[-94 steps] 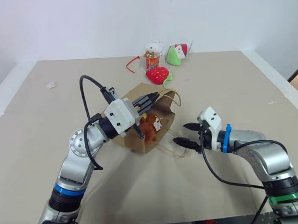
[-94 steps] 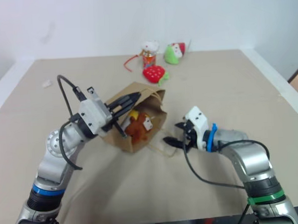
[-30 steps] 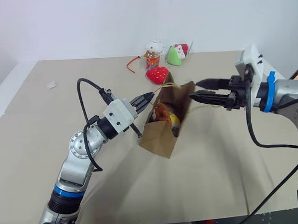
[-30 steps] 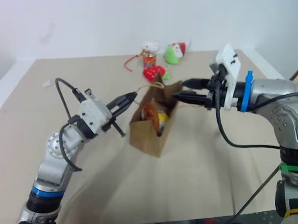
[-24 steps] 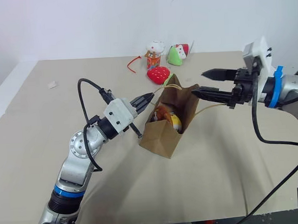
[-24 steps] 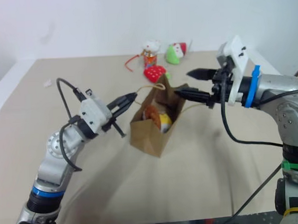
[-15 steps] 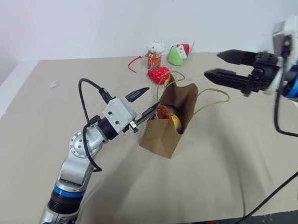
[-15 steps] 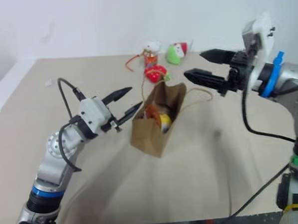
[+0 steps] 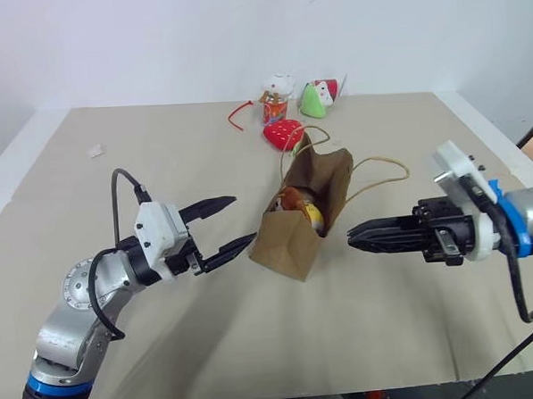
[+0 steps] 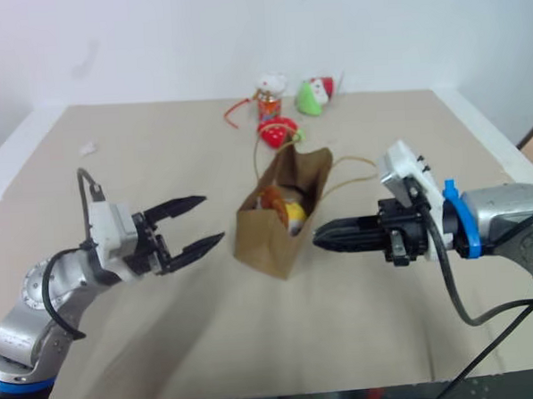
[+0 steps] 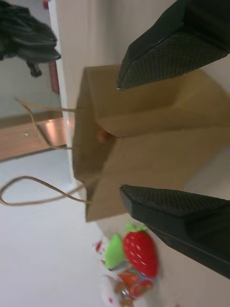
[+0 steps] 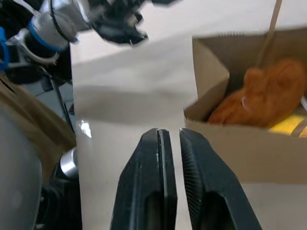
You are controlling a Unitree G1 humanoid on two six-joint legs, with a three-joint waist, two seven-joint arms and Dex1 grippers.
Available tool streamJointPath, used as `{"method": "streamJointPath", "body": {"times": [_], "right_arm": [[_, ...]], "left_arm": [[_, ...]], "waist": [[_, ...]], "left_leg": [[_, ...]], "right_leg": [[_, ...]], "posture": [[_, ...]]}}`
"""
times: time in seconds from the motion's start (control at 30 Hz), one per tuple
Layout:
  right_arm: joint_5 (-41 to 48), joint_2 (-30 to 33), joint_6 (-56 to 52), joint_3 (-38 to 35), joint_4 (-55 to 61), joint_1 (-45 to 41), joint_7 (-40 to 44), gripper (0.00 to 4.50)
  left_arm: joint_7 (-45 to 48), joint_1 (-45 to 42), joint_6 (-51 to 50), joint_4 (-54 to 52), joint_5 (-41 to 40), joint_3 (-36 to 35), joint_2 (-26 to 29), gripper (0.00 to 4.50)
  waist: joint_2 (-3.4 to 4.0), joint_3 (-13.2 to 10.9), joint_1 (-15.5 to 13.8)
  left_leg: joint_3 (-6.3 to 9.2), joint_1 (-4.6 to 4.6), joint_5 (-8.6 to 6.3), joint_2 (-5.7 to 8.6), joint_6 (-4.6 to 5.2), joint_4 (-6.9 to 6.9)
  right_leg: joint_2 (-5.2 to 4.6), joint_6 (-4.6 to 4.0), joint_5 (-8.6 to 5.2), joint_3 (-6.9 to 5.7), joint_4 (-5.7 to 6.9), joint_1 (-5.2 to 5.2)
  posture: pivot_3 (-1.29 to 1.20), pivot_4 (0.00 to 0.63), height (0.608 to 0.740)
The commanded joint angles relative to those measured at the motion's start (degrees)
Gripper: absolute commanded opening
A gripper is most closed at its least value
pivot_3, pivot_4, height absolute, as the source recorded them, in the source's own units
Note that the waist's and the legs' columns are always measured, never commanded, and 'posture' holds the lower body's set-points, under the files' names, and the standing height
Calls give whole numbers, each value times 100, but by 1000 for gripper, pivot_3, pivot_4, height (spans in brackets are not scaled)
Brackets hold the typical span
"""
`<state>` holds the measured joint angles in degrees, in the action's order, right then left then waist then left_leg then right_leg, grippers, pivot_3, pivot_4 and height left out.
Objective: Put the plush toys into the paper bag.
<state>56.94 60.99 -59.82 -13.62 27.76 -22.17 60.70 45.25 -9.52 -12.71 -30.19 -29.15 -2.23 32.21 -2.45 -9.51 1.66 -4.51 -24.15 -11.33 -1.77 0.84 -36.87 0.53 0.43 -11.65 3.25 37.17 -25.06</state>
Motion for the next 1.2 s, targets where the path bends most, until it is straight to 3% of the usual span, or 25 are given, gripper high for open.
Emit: {"method": "streamJointPath", "body": {"times": [0.03, 0.43, 0.6, 0.9, 1.2], "right_arm": [[-1053, -9, 976, 535, 17, 358, 43, 63], [-1551, -992, 1417, 1398, -85, -743, -408, 63], [-1575, -1238, 1347, 1523, -72, -924, -527, 0], [-1953, -1435, 1513, 1852, -175, -1001, -532, 0], [-2353, -1768, 1771, 2071, -383, -1193, -605, 0]], "left_arm": [[66, -222, 79, 291, 335, 233, 51, 3243], [523, -623, -413, 239, 26, 599, 123, 3243], [373, -674, -423, 329, 70, 544, -5, 4369], [-394, -809, -1460, 233, -352, 513, -351, 4369], [-567, -944, -2099, -178, -726, 629, -444, 4369]], "waist": [[0, 0, -21], [0, -1, -28], [0, -1, -33], [0, -1, -32], [0, -1, -32]], "left_leg": [[0, 0, 0, 0, 0, -1], [2, -6, 1, -9, -1, 4], [-2, -12, 0, -3, -1, 6], [1, -10, 1, -2, -1, 4], [3, -11, 1, -1, -1, 4]], "right_leg": [[0, 0, 0, -1, 0, 0], [11, -8, 0, -4, 1, -11], [4, -7, -1, -2, 1, -13], [1, -2, 1, -4, 1, -11], [4, 0, 3, -5, 2, -10]], "posture": [[0, 150, 740], [0, 150, 740], [0, 150, 740], [0, 150, 740], [0, 150, 740]]}}
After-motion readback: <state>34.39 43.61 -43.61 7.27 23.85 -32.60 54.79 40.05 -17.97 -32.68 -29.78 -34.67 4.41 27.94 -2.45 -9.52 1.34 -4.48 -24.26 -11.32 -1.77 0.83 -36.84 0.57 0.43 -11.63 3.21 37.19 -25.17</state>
